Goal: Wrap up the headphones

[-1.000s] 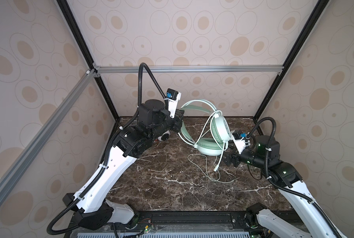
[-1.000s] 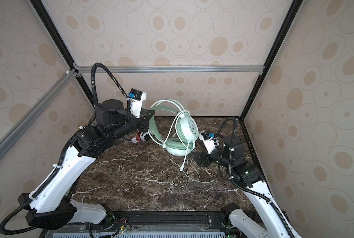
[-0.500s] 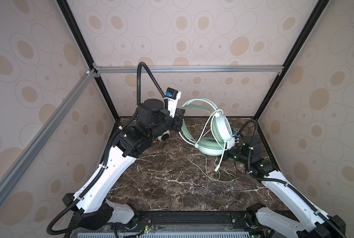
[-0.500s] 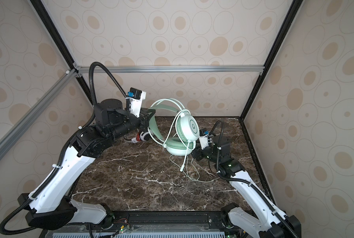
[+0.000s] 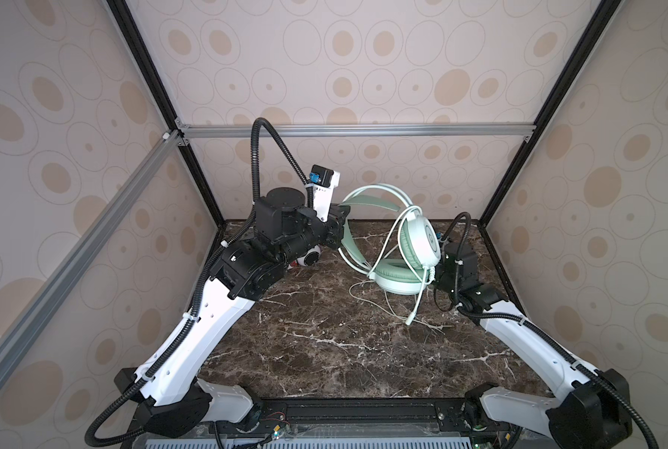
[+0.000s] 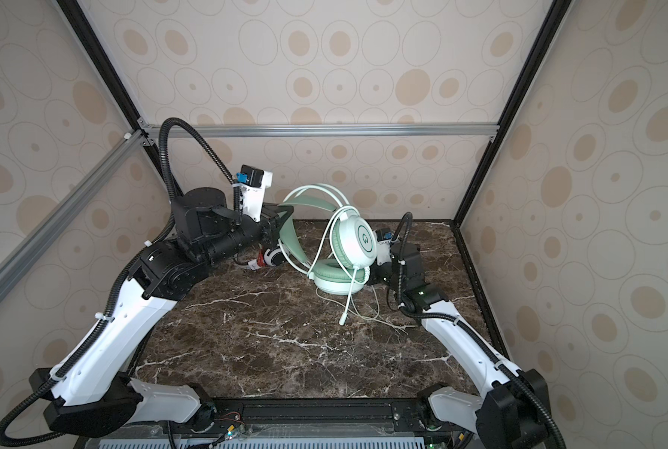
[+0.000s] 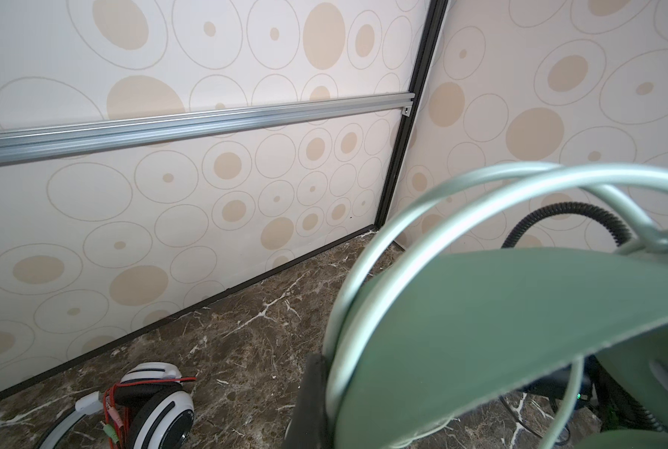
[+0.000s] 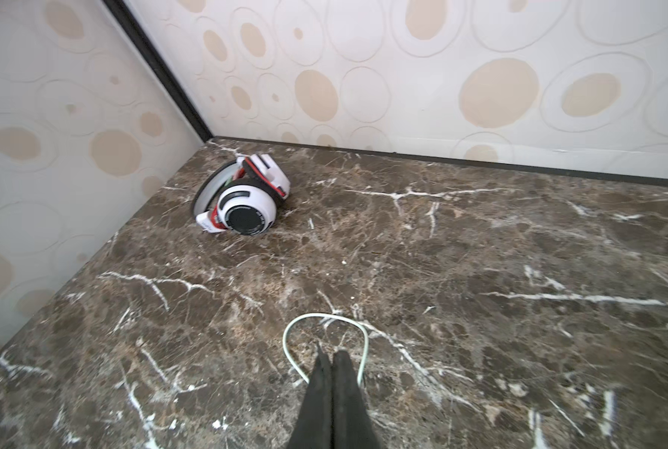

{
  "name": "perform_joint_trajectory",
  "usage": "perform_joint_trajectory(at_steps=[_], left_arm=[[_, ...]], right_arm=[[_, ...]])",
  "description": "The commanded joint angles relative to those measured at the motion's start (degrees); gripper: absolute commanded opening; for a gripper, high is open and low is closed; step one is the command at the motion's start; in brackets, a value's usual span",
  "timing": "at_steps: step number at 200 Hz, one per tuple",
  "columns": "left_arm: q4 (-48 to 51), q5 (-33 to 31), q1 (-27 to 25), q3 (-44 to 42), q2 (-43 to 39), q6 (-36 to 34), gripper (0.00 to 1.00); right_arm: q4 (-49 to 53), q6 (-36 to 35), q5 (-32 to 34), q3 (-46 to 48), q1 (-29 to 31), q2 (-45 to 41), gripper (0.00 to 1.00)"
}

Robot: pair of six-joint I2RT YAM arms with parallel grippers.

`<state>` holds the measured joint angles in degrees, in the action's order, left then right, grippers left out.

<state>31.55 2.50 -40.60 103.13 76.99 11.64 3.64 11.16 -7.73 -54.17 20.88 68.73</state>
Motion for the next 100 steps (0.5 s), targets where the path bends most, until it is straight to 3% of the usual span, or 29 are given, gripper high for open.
perform_joint_trajectory(at_steps=[1,41,68,100], left_arm=[[-6.43,3.6,0.48,0.7,-2.76,2.92,0.0],[-3.47,9.82,0.66,2.05,-0.47,2.95,0.0],[-4.72,9.76,0.75,0.05,-2.05,3.01,0.0],[-4.03,9.6,0.76,0.65,-1.91,2.56,0.0]], right_arm=[[5.64,1.27,7.45,-5.74,-0.87,3.53,0.0],[12.28,2.46,10.5,-16.08,-1.45,9.35,0.0],[17.9,1.91,11.52,-23.32,-2.11,13.92,0.0],[18.03,1.54,10.93,-23.86,-2.25,15.45,0.0]])
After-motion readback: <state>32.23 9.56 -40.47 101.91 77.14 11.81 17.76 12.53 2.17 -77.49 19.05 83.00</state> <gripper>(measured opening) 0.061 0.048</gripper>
